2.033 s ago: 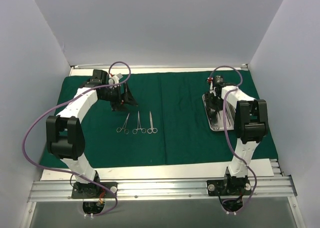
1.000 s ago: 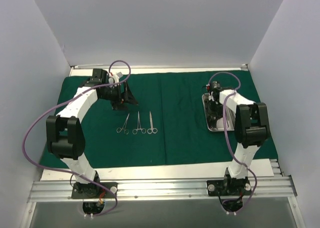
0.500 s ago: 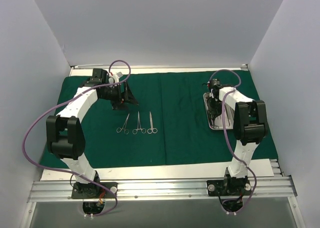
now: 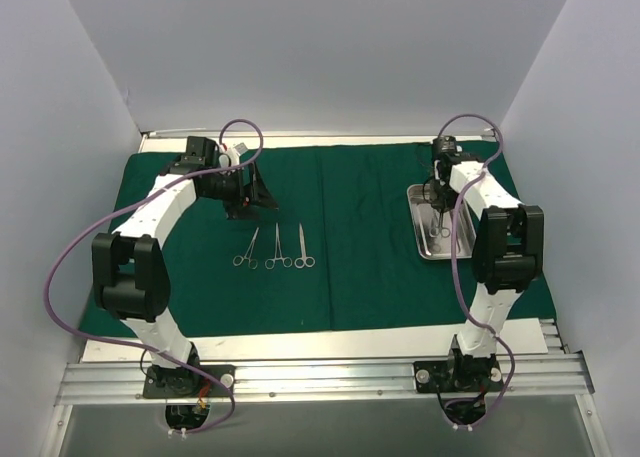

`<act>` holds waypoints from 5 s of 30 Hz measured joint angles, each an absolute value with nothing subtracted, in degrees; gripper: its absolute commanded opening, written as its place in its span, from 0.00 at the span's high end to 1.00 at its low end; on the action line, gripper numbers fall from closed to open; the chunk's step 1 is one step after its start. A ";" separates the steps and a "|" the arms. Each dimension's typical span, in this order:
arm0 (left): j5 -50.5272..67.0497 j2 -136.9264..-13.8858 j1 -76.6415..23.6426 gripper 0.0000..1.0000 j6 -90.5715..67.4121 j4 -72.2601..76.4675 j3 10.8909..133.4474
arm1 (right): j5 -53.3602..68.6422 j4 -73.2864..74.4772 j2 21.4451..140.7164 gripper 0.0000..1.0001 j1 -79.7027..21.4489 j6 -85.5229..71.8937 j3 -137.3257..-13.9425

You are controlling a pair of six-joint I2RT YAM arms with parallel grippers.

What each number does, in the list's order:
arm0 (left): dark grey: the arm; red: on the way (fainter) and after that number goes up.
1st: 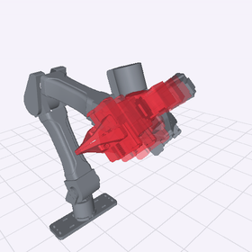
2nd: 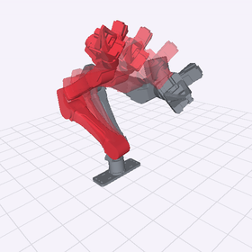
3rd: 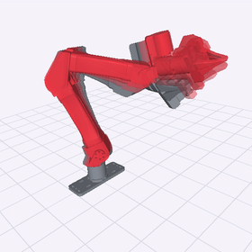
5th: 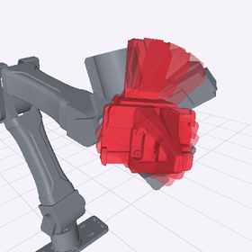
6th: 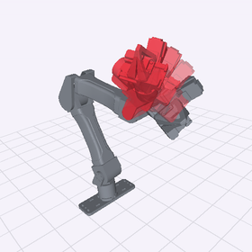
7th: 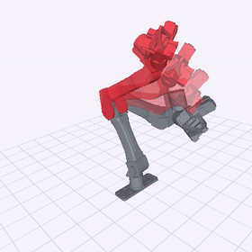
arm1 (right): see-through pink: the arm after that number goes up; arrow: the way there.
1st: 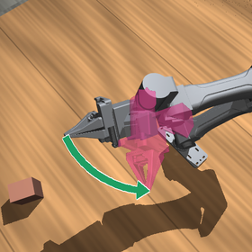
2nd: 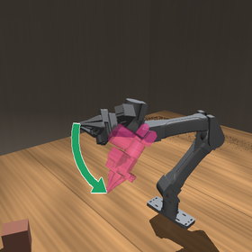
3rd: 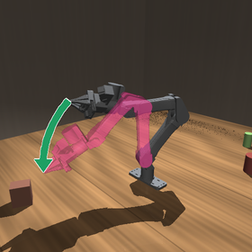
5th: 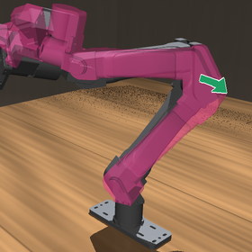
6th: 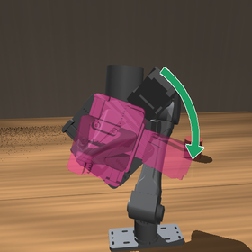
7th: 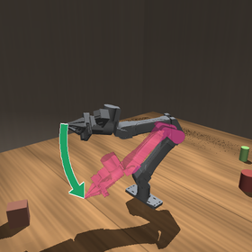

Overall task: Open and lay out the surgical kit
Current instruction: Pick up the medical item from the container, then place the medical item in the surgical kit.

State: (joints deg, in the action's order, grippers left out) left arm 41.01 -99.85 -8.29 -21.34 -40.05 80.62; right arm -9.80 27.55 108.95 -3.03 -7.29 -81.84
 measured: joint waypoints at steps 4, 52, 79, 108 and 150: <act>41.06 -99.48 -8.97 0.14 -20.71 -40.03 80.62 | -10.79 27.73 108.95 1.00 -2.98 -7.51 -84.12; 12.99 -85.71 -0.62 0.16 -22.24 -50.22 75.00 | 1.91 31.29 131.39 1.00 -45.91 -34.57 -119.17; 13.74 -88.97 2.90 0.20 -24.40 -45.54 67.20 | -7.77 34.50 126.89 1.00 -43.16 -30.30 -104.47; 13.76 -93.43 4.34 0.22 -23.92 -44.40 67.18 | -4.69 33.28 126.89 1.00 -40.84 -30.20 -99.59; 16.32 -94.70 4.97 0.18 -21.26 -44.49 70.87 | -2.63 36.64 116.66 0.62 -28.36 -25.93 -103.59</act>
